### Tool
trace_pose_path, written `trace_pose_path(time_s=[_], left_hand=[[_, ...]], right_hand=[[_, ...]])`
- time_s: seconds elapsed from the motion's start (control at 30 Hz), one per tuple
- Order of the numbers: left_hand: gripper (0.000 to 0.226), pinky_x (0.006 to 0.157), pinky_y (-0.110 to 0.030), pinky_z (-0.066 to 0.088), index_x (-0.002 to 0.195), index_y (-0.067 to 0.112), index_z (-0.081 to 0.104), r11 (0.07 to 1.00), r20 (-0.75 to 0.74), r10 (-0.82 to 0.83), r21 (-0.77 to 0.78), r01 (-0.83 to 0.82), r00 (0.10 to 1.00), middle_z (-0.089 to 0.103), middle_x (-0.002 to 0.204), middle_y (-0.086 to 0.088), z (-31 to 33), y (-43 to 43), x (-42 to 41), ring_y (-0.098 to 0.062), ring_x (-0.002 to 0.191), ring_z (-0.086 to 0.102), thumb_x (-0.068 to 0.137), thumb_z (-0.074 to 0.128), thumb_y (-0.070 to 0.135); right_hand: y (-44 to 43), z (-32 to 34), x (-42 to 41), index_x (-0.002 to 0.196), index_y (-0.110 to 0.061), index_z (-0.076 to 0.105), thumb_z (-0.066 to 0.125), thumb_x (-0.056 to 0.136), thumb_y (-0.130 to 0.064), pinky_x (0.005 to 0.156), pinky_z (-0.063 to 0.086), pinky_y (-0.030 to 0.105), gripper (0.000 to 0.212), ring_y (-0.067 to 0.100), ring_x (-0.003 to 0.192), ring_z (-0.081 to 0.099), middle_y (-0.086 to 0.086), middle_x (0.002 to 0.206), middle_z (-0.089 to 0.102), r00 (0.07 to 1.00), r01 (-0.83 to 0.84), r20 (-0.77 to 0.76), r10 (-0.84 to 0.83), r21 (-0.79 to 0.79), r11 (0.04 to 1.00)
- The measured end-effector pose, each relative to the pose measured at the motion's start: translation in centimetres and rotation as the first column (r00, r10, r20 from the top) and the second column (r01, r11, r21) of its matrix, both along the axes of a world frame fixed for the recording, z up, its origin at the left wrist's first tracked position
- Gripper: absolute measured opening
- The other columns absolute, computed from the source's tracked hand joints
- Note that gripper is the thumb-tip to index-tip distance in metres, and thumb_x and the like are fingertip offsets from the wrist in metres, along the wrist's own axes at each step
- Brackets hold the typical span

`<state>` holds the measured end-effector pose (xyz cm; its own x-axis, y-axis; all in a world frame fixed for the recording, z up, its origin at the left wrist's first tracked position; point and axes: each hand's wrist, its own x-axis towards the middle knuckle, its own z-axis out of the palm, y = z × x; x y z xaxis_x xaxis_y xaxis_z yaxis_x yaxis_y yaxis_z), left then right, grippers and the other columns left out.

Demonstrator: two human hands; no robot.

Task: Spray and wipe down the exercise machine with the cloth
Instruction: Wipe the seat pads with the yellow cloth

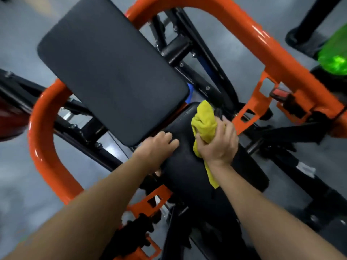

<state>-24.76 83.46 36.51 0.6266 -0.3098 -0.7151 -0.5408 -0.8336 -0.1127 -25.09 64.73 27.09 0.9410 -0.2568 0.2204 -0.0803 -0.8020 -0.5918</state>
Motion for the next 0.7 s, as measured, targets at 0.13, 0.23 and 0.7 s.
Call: trace_pose_path(time_s=[0.13, 0.23, 0.7], left_hand=[[0.095, 0.081, -0.041, 0.051, 0.134, 0.019, 0.036, 0.999, 0.027, 0.041, 0.0, -0.041, 0.999, 0.039, 0.126, -0.004, 0.1, -0.9, -0.9, -0.026, 0.117, 0.042, 0.064, 0.088, 0.056], [0.07, 0.069, -0.036, 0.045, 0.101, 0.023, 0.05, 0.958, 0.09, 0.21, -0.219, -0.186, 0.974, 0.045, 0.1, 0.005, 0.4, -1.0, -1.3, -0.022, 0.098, 0.051, 0.072, 0.056, 0.086], [0.084, 0.126, -0.057, -0.004, 0.165, 0.011, 0.009, 0.705, 0.576, 0.703, -0.49, -0.513, 0.416, -0.001, 0.172, -0.016, -1.3, -3.9, 8.8, -0.031, 0.159, -0.005, 0.103, 0.027, 0.065]], right_hand=[[-1.4, 0.0, -0.3, 0.13, -0.011, 0.062, 0.071, 0.079, -0.044, 0.083, 0.05, 0.046, 0.062, 0.038, 0.102, 0.059, 0.016, 0.121, 0.062, 0.995, -0.096, -0.032, 0.098, 0.06, 0.994], [-2.5, 1.4, 0.0, 0.14, -0.016, 0.05, 0.072, 0.079, -0.045, 0.085, 0.054, 0.046, 0.072, 0.036, 0.107, 0.059, 0.014, 0.128, 0.058, 0.975, -0.185, -0.1, 0.199, 0.138, 0.973], [-7.5, 5.5, 12.7, 0.129, -0.035, 0.065, 0.07, 0.083, -0.053, 0.102, 0.051, 0.041, 0.049, 0.013, 0.115, 0.063, -0.007, 0.121, 0.068, 0.905, -0.101, -0.26, 0.337, 0.639, 0.762]])
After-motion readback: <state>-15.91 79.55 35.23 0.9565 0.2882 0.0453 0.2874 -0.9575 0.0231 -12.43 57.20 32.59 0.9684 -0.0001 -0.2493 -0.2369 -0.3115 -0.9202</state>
